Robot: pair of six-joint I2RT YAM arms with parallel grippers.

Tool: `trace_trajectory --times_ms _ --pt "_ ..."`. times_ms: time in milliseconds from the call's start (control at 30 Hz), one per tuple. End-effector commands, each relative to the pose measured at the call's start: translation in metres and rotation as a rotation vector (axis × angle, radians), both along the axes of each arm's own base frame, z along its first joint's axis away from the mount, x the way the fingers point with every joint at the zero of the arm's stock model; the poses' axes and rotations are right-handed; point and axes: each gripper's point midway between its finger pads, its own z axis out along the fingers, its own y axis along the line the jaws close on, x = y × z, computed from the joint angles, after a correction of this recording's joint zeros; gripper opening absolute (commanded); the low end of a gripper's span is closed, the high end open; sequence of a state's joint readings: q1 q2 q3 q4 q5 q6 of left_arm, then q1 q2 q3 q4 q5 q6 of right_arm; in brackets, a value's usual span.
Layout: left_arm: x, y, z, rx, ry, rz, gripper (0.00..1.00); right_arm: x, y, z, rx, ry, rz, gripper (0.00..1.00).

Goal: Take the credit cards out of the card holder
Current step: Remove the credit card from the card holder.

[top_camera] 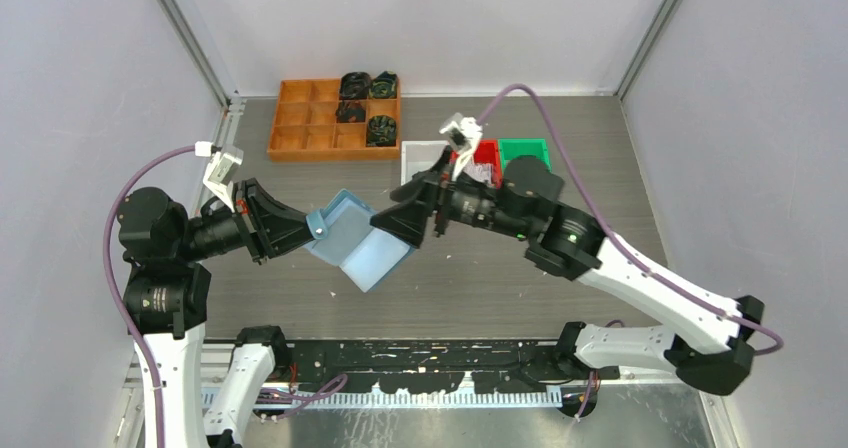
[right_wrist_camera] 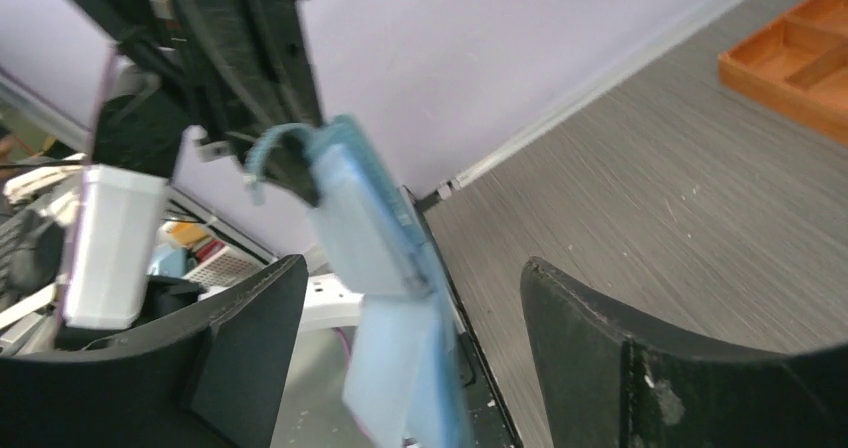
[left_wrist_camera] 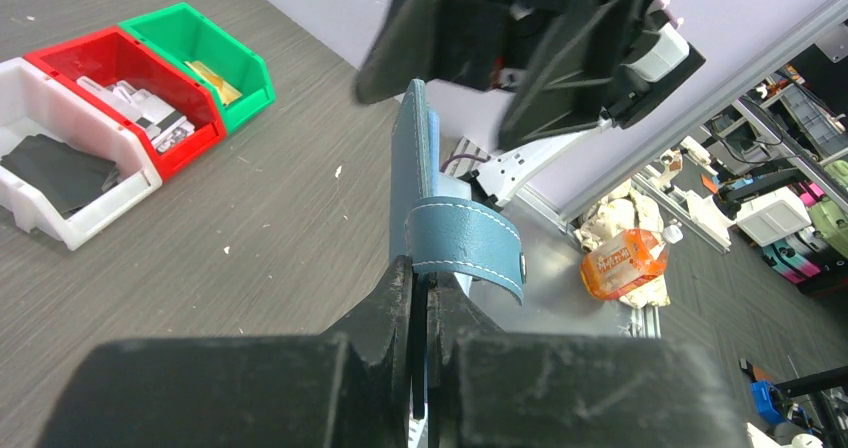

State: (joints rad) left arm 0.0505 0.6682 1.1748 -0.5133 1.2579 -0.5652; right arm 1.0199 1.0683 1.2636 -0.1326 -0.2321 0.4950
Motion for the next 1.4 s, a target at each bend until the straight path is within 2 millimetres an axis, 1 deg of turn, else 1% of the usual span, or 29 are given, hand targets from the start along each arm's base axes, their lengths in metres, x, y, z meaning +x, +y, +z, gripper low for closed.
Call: trace_trajectory --times_ms 0,200,267,367,467,567,600,733,800,933,1033,1067,1100,1133,1200,1267,1333,1367 --pt "-0.005 -0.001 0.012 0.005 -0.068 -0.013 0.0 0.017 0.019 0.009 0.04 0.012 -0.036 0.81" --pt "-0.006 -0.001 0.012 0.004 -0.066 -0.019 0.0 0.02 0.034 0.011 0.069 0.021 -0.009 0.77" --pt "-0.006 -0.001 0.013 0.005 -0.069 -0.019 0.0 0.017 0.037 0.016 0.097 0.015 0.011 0.76" --pt "-0.006 -0.001 0.013 0.005 -0.069 -0.021 0.0 0.015 0.041 0.017 0.109 0.019 0.033 0.75" --pt "-0.005 -0.001 0.014 0.004 -0.07 -0.022 0.0 0.014 0.042 0.006 0.07 0.023 0.038 0.73" --pt "-0.006 -0.001 0.014 0.003 -0.071 -0.022 0.0 0.008 0.039 -0.007 0.028 0.023 0.061 0.71" --pt "-0.006 -0.001 0.015 0.002 -0.072 -0.023 0.0 0.006 0.037 -0.019 -0.005 0.037 0.063 0.7" --pt "-0.004 -0.001 0.017 -0.005 -0.07 -0.023 0.0 0.0 0.029 -0.038 -0.065 0.047 0.066 0.68" --pt "-0.004 -0.002 0.018 -0.009 -0.068 -0.023 0.0 -0.004 0.025 -0.045 -0.096 0.044 0.074 0.67" --pt "-0.003 -0.001 0.02 -0.013 -0.07 -0.017 0.0 -0.012 0.019 -0.048 -0.132 0.026 0.092 0.67" --pt "-0.003 -0.002 0.02 -0.014 -0.066 -0.021 0.0 -0.028 0.006 -0.038 -0.117 -0.015 0.145 0.7" --pt "-0.003 -0.002 0.02 -0.013 -0.066 -0.02 0.0 -0.036 -0.004 -0.028 -0.089 -0.042 0.162 0.72" --pt "-0.002 -0.001 0.019 -0.013 -0.066 -0.02 0.0 -0.041 -0.008 -0.025 -0.076 -0.055 0.175 0.75" --pt "-0.003 -0.002 0.019 -0.013 -0.065 -0.02 0.0 -0.048 -0.019 -0.014 -0.038 -0.087 0.178 0.78" --pt "-0.001 -0.001 0.018 -0.013 -0.06 -0.019 0.0 -0.054 -0.033 0.001 0.015 -0.125 0.162 0.84" --pt "-0.001 -0.001 0.018 -0.014 -0.056 -0.017 0.0 -0.051 -0.043 0.013 0.065 -0.132 0.113 0.9" --pt "-0.001 -0.001 0.018 -0.016 -0.055 -0.018 0.0 -0.043 -0.046 0.023 0.097 -0.122 0.059 0.92" --pt "-0.001 -0.001 0.018 -0.017 -0.053 -0.016 0.0 -0.038 -0.045 0.024 0.102 -0.106 0.036 0.92"
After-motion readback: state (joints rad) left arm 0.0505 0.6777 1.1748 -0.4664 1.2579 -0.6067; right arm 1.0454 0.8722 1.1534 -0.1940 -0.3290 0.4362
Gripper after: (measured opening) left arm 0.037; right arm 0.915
